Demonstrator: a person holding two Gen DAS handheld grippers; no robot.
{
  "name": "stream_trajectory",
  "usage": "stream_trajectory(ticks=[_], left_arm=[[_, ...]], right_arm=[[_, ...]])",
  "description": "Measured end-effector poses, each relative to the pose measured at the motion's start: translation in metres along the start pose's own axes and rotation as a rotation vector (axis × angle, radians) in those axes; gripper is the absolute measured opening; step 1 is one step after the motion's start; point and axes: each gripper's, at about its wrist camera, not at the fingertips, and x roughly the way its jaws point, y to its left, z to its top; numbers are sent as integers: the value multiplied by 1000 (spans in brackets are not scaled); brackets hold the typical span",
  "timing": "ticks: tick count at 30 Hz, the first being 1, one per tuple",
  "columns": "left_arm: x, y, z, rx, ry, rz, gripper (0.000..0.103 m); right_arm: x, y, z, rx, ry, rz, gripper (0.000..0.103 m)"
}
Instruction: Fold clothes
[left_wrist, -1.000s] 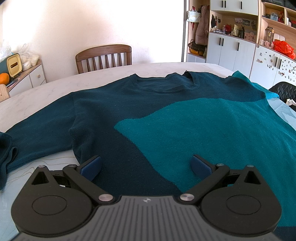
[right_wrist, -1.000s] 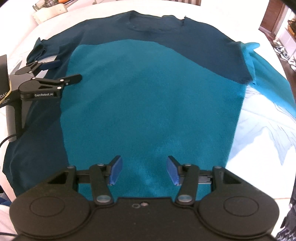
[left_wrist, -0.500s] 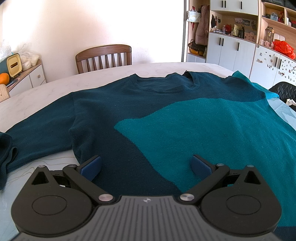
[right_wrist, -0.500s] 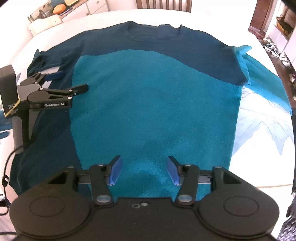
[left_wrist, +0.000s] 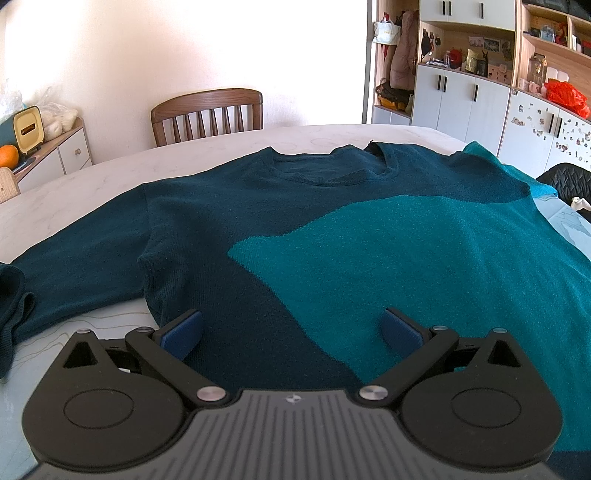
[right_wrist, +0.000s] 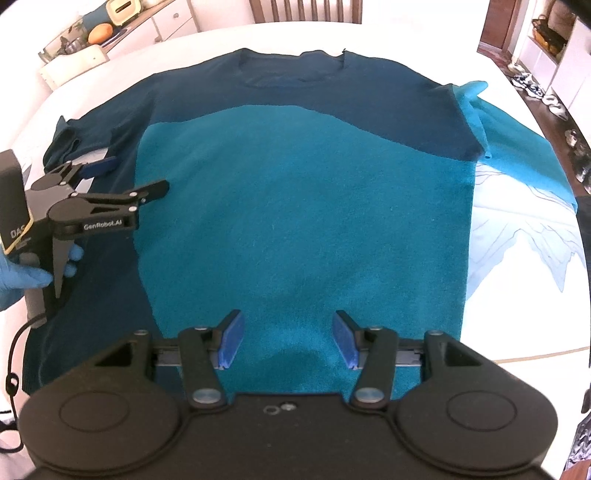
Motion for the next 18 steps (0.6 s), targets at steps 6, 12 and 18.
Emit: stream_trajectory(ticks=[6, 12, 18], left_arm=[[0, 3, 4, 14, 29, -22, 103], [-6, 22, 15, -6, 109, -46, 103], [-39, 85, 26, 2, 70, 187, 103]], right_arm=[[1, 11, 8, -5, -16, -6, 103], [-1, 23, 22, -26, -42, -6, 103], [3, 32, 30, -34, -56, -7, 103]])
